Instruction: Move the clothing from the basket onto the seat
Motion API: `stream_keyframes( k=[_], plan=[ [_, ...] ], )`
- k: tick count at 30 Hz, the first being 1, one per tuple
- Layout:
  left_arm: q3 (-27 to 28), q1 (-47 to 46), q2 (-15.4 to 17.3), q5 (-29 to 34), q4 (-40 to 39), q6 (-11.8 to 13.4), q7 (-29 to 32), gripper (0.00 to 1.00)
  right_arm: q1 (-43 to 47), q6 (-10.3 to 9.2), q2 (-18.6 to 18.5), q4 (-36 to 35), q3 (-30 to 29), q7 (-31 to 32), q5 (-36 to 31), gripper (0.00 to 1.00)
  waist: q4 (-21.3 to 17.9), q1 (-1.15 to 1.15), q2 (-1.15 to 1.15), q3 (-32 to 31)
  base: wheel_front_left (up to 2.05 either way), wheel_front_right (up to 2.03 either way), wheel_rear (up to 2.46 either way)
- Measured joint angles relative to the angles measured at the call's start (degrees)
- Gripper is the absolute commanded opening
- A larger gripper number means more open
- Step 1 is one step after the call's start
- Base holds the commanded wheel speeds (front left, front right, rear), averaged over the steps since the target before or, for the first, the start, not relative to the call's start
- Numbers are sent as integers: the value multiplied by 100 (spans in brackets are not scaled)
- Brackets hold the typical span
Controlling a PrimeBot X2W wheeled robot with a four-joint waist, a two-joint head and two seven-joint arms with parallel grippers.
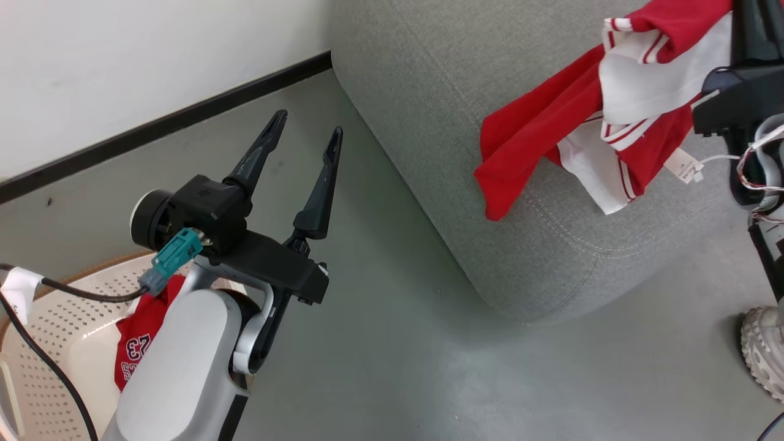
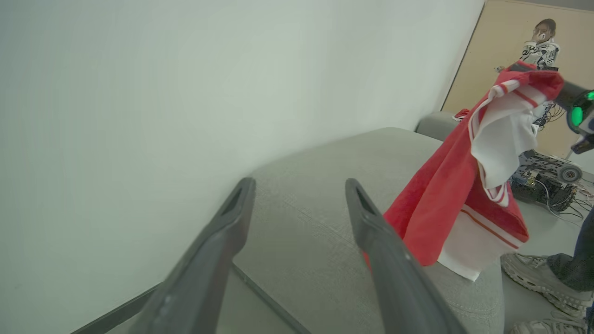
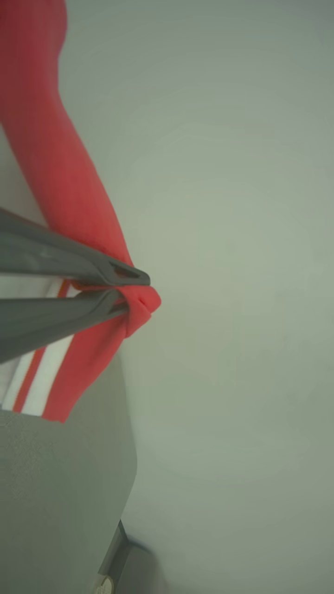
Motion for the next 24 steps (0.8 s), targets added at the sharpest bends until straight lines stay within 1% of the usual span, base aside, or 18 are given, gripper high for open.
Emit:
stream_keyframes(
  k=[5, 15, 17, 19, 24],
  plan=[
    [-30, -8, 57, 8, -98, 0, 73, 100, -13, -48, -146, 143, -202, -5, 109, 0, 54, -1, 0, 229, 0, 0, 0],
    [-2, -10, 287, 15, -241, -5, 223, 100, -259, -154, -233, 147, -423, -13, 115, 0, 155, 0, 1, 696, 0, 0, 0],
    [-1, -16, 318, 46, -275, -5, 267, 100, -325, -243, -243, 159, -487, -13, 115, 0, 172, -1, 0, 801, 0, 0, 0],
    [-2, -42, 344, 57, -303, -27, 319, 100, -387, -257, -259, 175, -525, -13, 115, 0, 185, 0, 0, 903, 0, 0, 0],
    [2, -123, 460, 62, -377, -51, 424, 100, -626, -326, -465, 309, -726, -14, 120, 0, 209, 0, 0, 1162, 0, 0, 0]
  ],
)
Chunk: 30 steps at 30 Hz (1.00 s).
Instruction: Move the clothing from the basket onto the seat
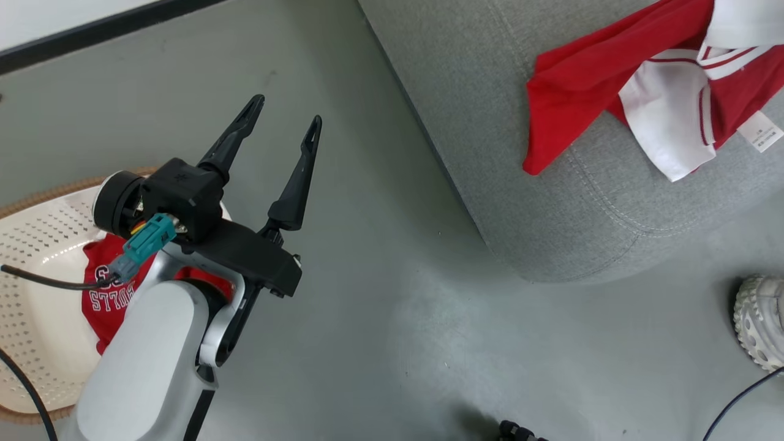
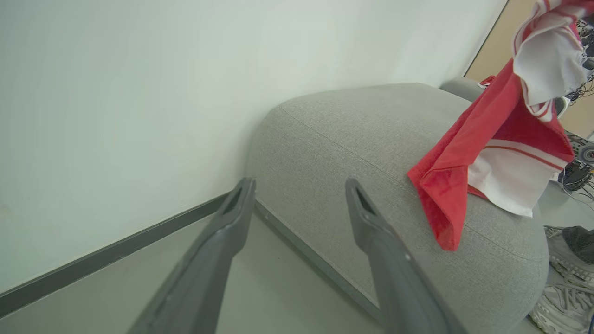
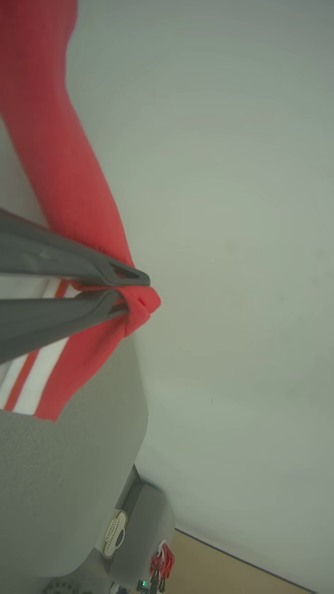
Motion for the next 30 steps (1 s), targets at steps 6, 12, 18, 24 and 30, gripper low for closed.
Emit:
stream_keyframes(
  k=[6, 12, 18, 24, 30],
  plan=[
    [0, -7, 105, 34, -59, -8, 96, 100, -99, -116, -63, 91, -158, 0, 9, 0, 8, 0, 0, 300, 0, 0, 0],
    [-4, -80, 171, 45, -99, -51, 177, 100, -102, -169, -249, 172, -401, 1, 9, 0, 9, 0, 0, 572, 0, 0, 0],
    [-2, -108, 303, 154, -135, -56, 256, 100, -176, -250, -474, 409, -688, 0, 102, 0, 43, 0, 0, 848, 0, 0, 0],
    [19, -110, 404, 188, -210, -56, 346, 100, -94, -277, -386, 577, -782, 0, 155, 0, 80, 0, 0, 1065, 0, 0, 0],
    [25, -110, 457, 191, -233, -57, 370, 100, -65, -321, -141, 933, -871, 48, 326, 0, 122, 1, 1, 1259, 0, 0, 0]
  ],
)
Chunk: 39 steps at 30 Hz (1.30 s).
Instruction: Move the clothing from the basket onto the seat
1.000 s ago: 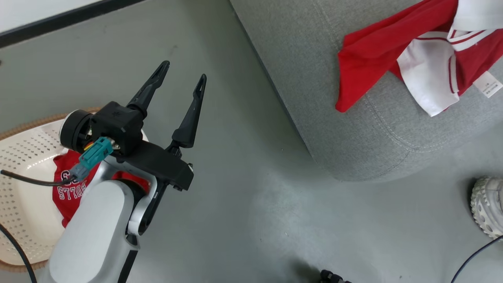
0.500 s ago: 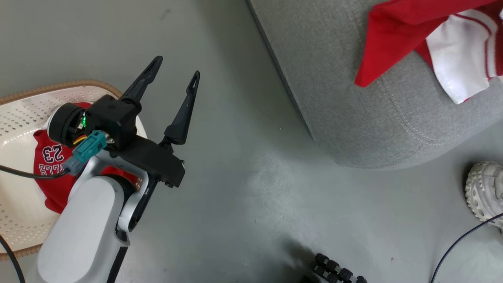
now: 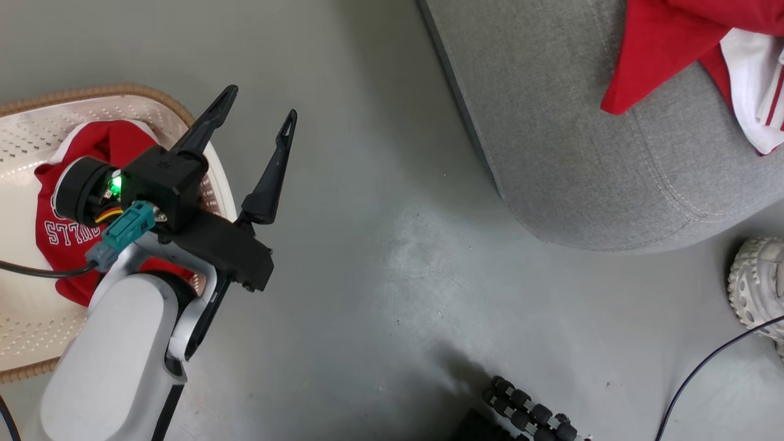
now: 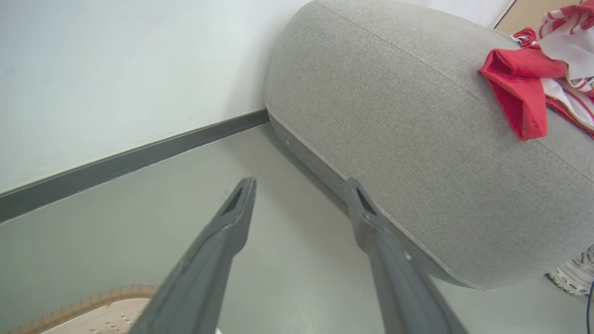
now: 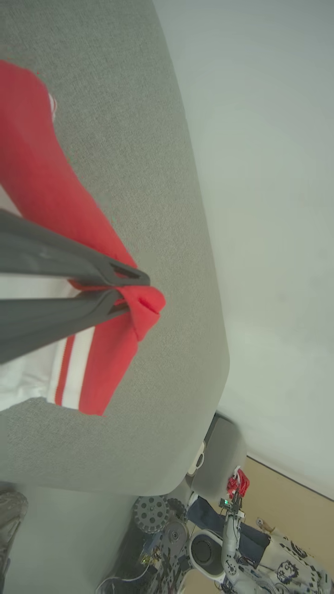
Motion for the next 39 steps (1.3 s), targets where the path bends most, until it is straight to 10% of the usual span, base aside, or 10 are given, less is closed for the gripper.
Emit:
stream_keyframes(
  k=[16, 24, 25, 27, 39],
  plan=[
    [74, -4, 103, 0, -21, -42, 33, 100, 78, -57, -15, 1074, -614, 148, 252, 0, 113, -1, -1, 281, 0, 0, 0],
    [97, -5, 119, 0, -11, -42, 24, 100, 145, -58, 626, 977, -461, 52, 214, 0, 90, -1, -2, 282, 0, 0, 0],
    [98, -5, 116, 0, -7, -42, 23, 100, 144, -58, 569, 972, -460, 51, 202, 44, 87, -1, -2, 270, 0, 0, 0],
    [96, -5, 112, 0, 3, -42, 19, 100, 138, -58, 454, 966, -468, 46, 163, 97, 82, -1, -2, 246, 0, 0, 0],
    [68, -4, 63, -3, 149, -42, -86, 100, 115, -51, 176, 1101, -492, 0, 73, 100, 106, -1, -1, 73, 0, 0, 0]
  ],
)
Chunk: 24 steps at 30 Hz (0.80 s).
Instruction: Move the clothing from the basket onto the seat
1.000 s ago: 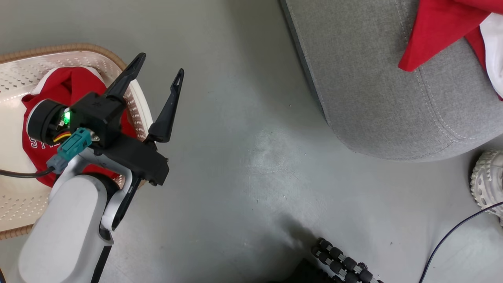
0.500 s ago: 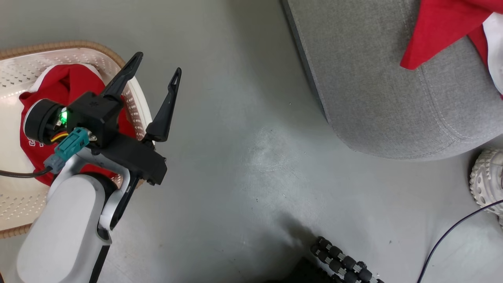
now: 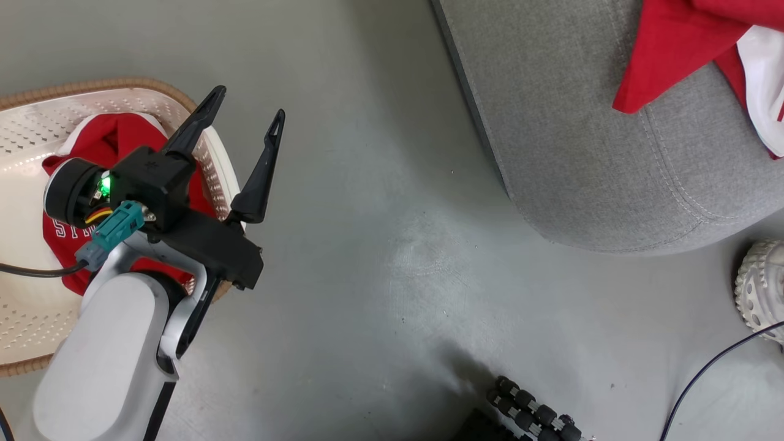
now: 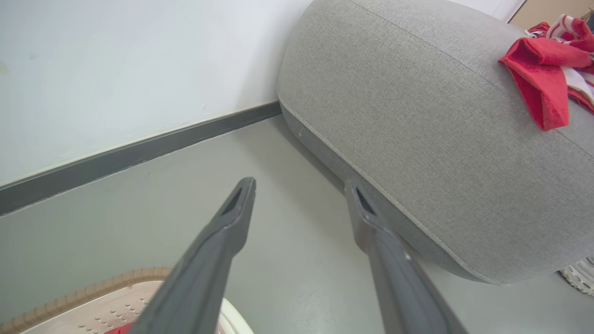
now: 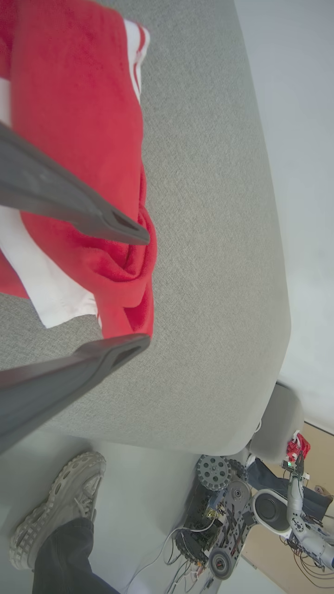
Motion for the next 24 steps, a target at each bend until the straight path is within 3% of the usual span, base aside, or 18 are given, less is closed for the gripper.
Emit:
stream_keyframes(
  k=[10, 24],
  plan=[
    [-19, 2, -123, -21, 187, -1, -153, 100, 130, 10, 237, -143, 185, -7, -209, 100, -5, 0, 0, -216, 0, 0, 0],
    [-70, 0, -460, -204, 638, -1, -455, 100, 120, 205, -3, -631, 460, -32, -664, 100, 134, 0, 0, -739, 0, 0, 0]
  ],
)
